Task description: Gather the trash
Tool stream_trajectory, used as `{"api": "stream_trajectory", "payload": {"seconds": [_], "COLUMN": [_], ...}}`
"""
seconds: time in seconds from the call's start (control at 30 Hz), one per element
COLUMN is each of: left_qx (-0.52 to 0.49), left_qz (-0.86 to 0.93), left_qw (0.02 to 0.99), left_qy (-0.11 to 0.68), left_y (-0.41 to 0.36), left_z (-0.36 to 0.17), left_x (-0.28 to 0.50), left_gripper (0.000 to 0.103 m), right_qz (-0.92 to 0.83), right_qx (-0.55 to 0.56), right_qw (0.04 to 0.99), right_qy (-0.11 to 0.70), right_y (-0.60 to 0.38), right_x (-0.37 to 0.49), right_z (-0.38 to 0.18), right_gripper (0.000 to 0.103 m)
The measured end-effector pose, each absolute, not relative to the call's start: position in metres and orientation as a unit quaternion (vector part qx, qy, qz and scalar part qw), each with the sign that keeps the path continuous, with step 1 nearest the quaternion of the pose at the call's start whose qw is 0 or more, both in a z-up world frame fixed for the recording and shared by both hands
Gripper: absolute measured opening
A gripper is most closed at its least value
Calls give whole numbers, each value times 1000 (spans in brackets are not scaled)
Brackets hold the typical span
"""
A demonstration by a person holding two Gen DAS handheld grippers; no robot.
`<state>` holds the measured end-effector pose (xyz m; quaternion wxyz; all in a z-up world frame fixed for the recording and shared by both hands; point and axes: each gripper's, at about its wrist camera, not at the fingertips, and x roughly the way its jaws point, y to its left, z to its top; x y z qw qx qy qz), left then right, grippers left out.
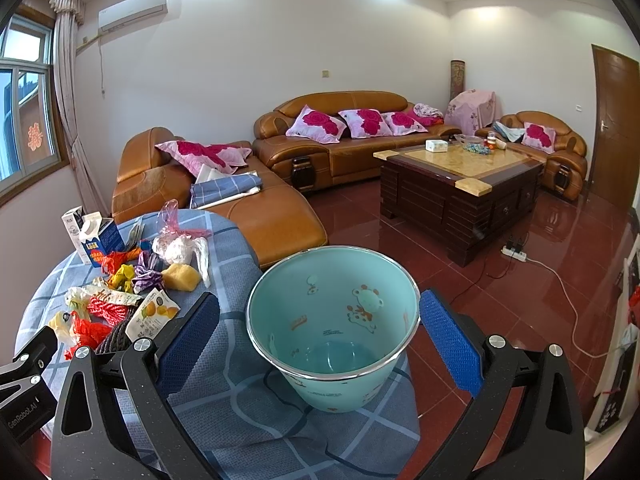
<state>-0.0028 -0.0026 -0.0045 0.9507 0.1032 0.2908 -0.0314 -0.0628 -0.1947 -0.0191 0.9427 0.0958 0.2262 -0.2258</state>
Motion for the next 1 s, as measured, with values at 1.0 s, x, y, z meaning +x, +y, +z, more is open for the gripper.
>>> {"api": "stream_trajectory", "payload": {"seconds": [1.0], "left_qx": [104], "left_qz": [-33], "left_qw": [949], "left_qy": [295], "left_y": [3], "left_z": [-14], "left_x": [1], "left_gripper": [97], "right_qz": [-218], "right_qx": [97], "right_qw": [944], "right_qy": [227], "right_y": [-197], "right_x": [-59], "right_z": [-21], "right_gripper": [98]}}
